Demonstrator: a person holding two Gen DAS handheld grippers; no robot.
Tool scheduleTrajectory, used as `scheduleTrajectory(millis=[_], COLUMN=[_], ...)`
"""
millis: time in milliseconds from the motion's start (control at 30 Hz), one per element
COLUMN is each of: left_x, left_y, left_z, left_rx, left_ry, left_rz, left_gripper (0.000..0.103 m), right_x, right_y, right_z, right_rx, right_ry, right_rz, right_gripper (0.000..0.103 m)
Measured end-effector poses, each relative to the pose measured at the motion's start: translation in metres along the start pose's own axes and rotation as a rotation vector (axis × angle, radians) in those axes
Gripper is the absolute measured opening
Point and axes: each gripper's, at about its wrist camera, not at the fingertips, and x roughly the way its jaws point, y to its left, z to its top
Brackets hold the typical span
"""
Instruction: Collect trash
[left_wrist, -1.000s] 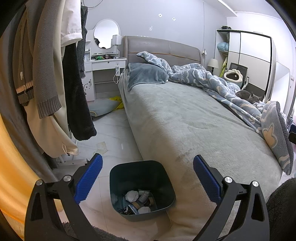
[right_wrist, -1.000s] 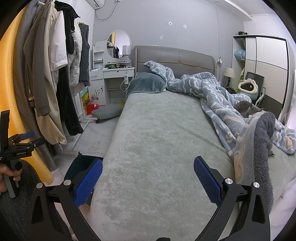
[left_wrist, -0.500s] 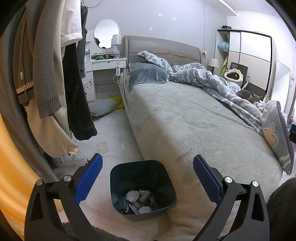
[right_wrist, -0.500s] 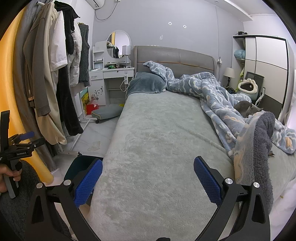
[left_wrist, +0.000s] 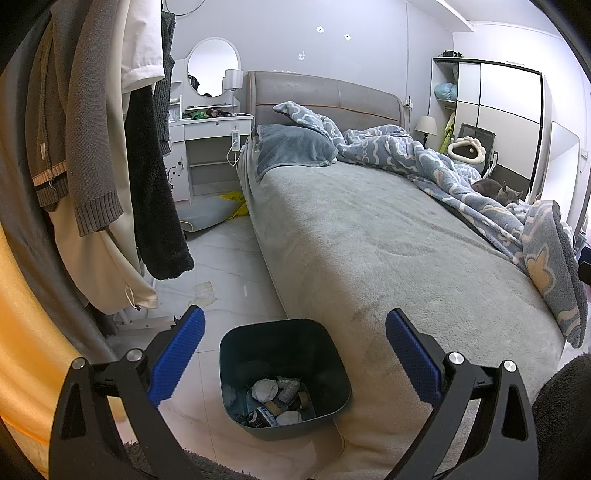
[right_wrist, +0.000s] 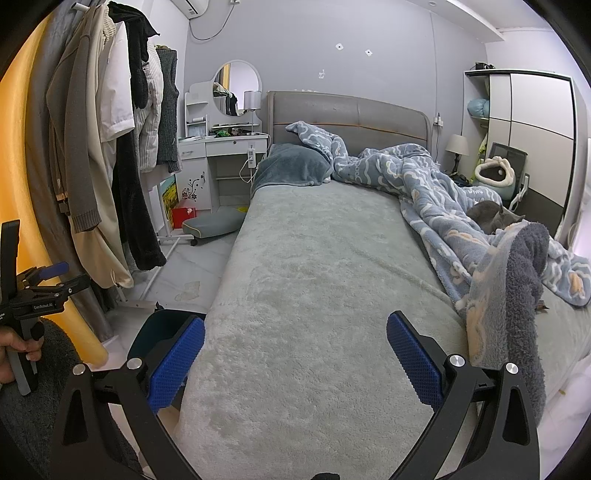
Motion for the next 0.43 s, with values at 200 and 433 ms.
scheduleTrajectory(millis=[200, 433], left_x=[-0.0001, 0.0012], left_y=[0.0012, 0.0034], left_z=[-0.0007, -0.0022], left_rx=[0.000, -0.001], left_ry=[-0.001, 0.001], left_rz=[-0.009, 0.000], left_gripper=[0.100, 0.100], right_x=[0.0001, 0.0000], right_y=[0.0001, 0.0005], right_z=[-0.0001, -0.0001], right_rx=[0.000, 0.000], right_ry=[0.000, 0.000], right_rz=[0.000, 0.000], right_gripper=[0.100, 0.100])
